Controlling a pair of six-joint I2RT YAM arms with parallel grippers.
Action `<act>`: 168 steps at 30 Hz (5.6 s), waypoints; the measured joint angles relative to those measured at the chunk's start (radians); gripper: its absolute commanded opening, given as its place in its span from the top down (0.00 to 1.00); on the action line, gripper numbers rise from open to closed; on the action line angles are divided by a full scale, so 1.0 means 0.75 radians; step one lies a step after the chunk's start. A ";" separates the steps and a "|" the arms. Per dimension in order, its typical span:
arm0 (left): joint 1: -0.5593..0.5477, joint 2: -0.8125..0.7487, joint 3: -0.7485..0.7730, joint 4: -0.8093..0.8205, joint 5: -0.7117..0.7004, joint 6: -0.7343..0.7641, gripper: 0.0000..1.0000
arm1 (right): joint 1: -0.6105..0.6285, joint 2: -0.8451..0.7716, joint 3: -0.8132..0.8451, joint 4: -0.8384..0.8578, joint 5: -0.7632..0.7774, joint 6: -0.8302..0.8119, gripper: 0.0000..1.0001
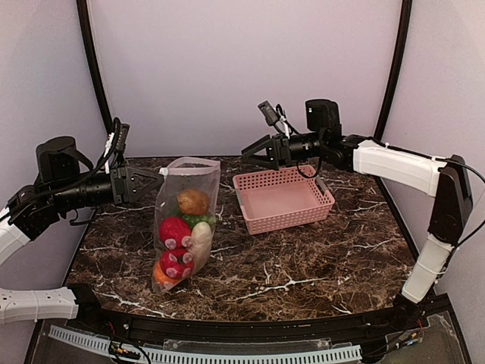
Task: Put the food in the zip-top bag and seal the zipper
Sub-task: Adjust the zipper food storage bag at the center of the board, then pass from the left arm to the right
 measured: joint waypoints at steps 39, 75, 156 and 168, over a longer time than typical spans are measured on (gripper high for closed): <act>0.000 0.097 0.056 -0.235 0.347 0.350 0.99 | 0.419 0.145 0.368 -0.541 0.270 -0.552 0.59; -0.025 0.354 0.097 0.008 0.535 0.354 0.99 | 0.592 -0.316 0.055 -0.863 0.748 -0.251 0.51; -0.017 0.276 0.056 -0.048 0.570 0.400 0.60 | 0.505 0.107 0.455 -0.745 0.350 -0.219 1.00; -0.015 0.299 0.056 -0.044 0.508 0.390 0.99 | 0.503 0.085 0.424 -0.715 0.366 -0.199 1.00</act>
